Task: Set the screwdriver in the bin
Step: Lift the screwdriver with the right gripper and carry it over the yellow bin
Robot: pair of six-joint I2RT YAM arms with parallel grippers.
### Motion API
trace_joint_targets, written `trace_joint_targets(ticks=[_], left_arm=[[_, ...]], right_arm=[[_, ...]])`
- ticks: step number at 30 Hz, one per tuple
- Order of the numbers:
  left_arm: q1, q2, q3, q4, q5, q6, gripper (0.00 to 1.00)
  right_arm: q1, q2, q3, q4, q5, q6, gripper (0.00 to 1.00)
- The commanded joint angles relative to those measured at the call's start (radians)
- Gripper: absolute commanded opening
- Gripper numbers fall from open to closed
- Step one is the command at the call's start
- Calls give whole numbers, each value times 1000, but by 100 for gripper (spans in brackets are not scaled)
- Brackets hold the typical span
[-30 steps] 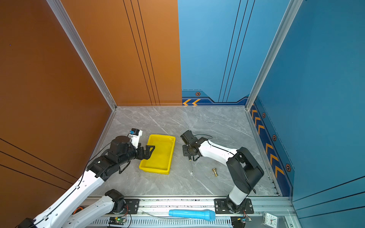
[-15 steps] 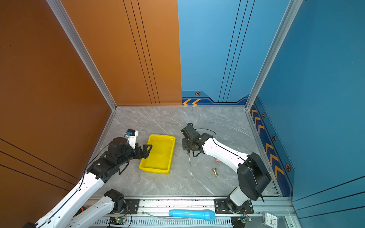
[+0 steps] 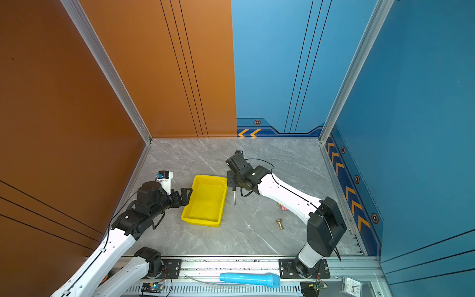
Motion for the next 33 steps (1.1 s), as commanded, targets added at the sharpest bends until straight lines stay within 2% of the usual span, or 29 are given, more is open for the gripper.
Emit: trace_joint_targets(ticks=[1,3,9,12,21,26,33], left_arm=[[13,-14,-24,12,-13,-25,98],[13,-23,-33,24,10,-28,98],[3,-63,-58,92,171,-38,98],[-14,-82,-54,88,192,-35,98],[-15,-154,-44,-51,124,-28,98],[-9,-220,-60,-101,66,-31,98],[-3,-223,-58,-105,57,-27,98]], right_arm=[[18,63,62,-11,-47,58,0],[25,100,102,-10,-83,78,0],[57,217,242,4,-150,121,0],[74,267,283,7,-163,153,0],[98,396,398,21,-174,238,0],[103,428,397,41,-163,283,0],[117,464,399,53,-139,310,0]])
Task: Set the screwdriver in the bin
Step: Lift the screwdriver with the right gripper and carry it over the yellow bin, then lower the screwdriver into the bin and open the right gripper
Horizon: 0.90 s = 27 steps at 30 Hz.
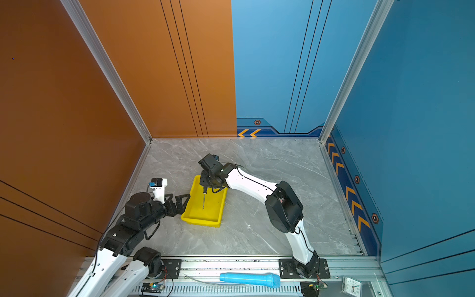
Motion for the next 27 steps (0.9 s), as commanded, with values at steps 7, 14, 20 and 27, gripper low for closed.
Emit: trace_joint_targets(ticks=[7,14,20,27], left_arm=[[10,-28,-25,-26,-71,-11,98],[20,-27,-22,-32,-77,-4,98],[20,-38,-28,-33,-84,-8,98],[19,-42,-28,-25,-66,-7,98]], right_arm=[[28,59,16,21,65,41,0],[31,78,0,22,98,35,0],[37,114,-8,22,104,50,0],[40,150,-10,20,130,56,0]])
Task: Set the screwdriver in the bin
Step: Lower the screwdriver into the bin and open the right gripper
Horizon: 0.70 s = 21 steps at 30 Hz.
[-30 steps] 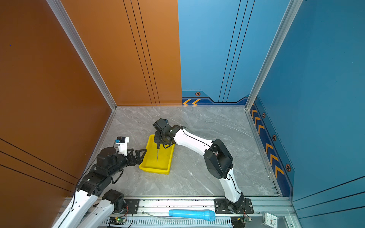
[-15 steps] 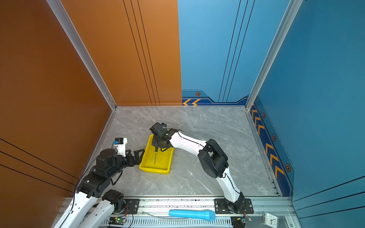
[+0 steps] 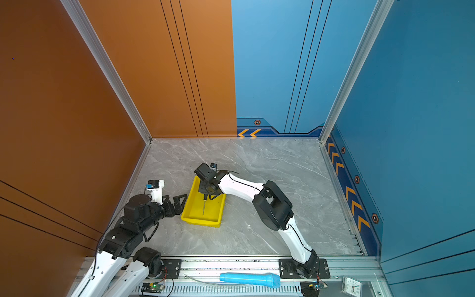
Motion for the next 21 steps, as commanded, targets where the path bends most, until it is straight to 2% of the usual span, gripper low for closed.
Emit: trace_joint_targets(ticks=[1,15,21], left_arm=[[6,-6,-14,-2,0,0,98],[3,1,-17,5,1,5,98],[-11,-36,-20,-7,-36,0,98]], right_arm=[[6,20,-10,4,46,26,0],[5,28,-54,4,69,31,2],[9,37,-59,4,56,46,11]])
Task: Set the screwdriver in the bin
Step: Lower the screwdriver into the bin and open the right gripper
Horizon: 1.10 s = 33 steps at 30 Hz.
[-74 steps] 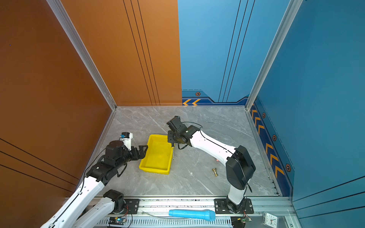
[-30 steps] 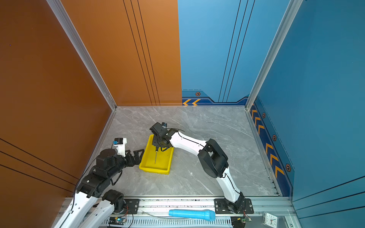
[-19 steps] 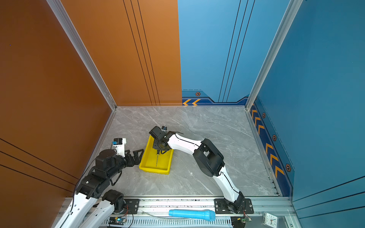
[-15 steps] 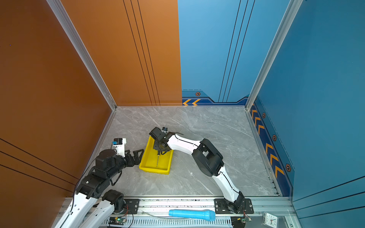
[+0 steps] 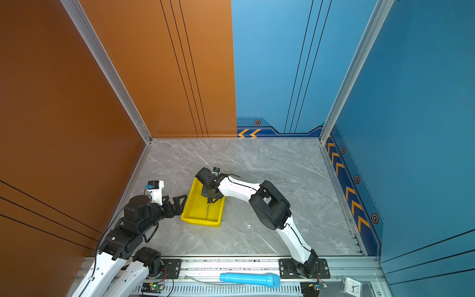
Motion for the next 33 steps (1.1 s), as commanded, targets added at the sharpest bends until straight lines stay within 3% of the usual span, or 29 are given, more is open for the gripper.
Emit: trace_joint_targets(ticks=[1,15,33], left_arm=[[-16,-18,-7,-13,-40,0,98],[-47,-31,-7,-25,-82,3,98],[20,-26,-6,0,-29,6,98]], right_arm=[[8,22,-8,-1,6,27,15],[14,-15,5,-35,42,-6,44],[35,-137,57,-140,96,-105,62]])
